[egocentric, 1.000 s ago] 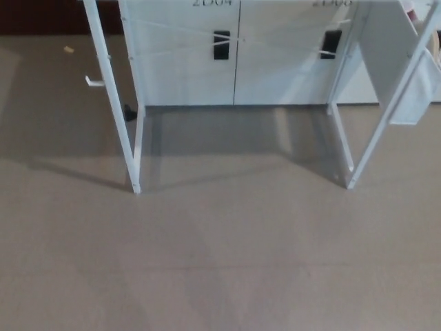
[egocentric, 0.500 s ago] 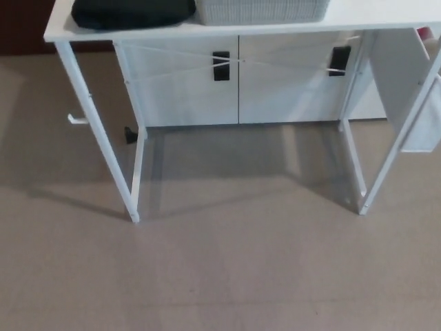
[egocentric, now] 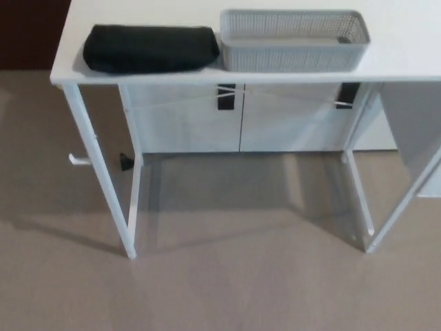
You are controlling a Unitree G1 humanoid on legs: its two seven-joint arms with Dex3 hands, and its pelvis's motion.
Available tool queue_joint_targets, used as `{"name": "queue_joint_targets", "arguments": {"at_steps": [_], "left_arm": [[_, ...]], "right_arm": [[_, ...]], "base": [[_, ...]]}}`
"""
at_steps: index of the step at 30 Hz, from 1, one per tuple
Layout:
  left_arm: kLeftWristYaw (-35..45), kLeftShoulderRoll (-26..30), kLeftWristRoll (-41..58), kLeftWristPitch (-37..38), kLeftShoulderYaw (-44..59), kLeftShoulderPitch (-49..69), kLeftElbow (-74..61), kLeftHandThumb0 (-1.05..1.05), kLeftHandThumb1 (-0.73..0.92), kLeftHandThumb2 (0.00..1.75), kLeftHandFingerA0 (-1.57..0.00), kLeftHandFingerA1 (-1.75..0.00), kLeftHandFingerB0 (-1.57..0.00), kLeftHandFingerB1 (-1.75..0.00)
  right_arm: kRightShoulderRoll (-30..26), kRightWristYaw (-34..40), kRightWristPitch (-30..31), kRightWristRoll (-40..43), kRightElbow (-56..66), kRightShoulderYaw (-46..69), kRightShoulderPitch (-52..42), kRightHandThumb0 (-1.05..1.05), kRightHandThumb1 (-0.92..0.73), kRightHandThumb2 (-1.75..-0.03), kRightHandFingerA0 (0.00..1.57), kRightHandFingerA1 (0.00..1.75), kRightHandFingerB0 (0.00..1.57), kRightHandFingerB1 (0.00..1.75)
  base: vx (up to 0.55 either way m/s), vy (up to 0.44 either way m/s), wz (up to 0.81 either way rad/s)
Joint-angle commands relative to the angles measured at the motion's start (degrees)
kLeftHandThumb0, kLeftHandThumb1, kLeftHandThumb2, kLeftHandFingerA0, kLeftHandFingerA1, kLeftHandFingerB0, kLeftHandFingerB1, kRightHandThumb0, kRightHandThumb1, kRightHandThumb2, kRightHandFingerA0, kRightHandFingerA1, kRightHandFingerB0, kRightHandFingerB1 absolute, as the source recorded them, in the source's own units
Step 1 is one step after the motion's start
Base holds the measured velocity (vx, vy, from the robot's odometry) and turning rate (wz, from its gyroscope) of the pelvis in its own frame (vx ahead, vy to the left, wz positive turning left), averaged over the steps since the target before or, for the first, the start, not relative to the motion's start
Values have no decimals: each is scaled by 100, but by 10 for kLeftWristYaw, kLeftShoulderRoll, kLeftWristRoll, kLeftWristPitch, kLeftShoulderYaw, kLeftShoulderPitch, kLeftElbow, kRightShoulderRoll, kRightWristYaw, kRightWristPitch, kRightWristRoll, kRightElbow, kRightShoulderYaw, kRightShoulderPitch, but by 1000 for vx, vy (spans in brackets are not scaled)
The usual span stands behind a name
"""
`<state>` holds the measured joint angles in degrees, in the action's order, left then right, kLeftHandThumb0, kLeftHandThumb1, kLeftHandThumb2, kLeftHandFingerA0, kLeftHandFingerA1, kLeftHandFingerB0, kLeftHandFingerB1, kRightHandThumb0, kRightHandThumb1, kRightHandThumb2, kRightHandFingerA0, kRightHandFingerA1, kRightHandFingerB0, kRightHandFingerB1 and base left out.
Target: The robot walk towards a table in front and pick up a black pencil case on the left hand side and put the pencil case into a small container on the right hand side
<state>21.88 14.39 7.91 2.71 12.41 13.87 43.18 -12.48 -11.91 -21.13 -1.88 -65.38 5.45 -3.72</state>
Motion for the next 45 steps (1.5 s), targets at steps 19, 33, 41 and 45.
{"name": "queue_joint_targets", "arguments": {"at_steps": [19,33,41,45], "left_arm": [[0,4,-4,17,-4,37,-1,-24,52,55,-30,-41,-27,-32],[-14,10,-15,34,-14,39,30,-29,47,59,-51,-49,-28,-36],[-8,16,-15,36,-20,30,28,-30,48,59,-52,-49,-25,-35],[-3,18,-14,33,-23,30,24,-26,50,55,-49,-48,-27,-32]], "right_arm": [[-5,-6,-17,8,-11,7,-35,-55,-48,-55,89,57,63,48],[0,0,-18,6,-16,6,-60,-57,-49,-56,86,53,61,46],[-2,3,-10,-1,14,-2,-66,-63,-39,-81,76,67,57,59],[-1,17,2,-7,23,-7,-66,-61,-50,-56,83,59,64,46]], "base": [[253,-58,-4],[268,62,4],[208,-143,23],[-30,36,-6]]}}
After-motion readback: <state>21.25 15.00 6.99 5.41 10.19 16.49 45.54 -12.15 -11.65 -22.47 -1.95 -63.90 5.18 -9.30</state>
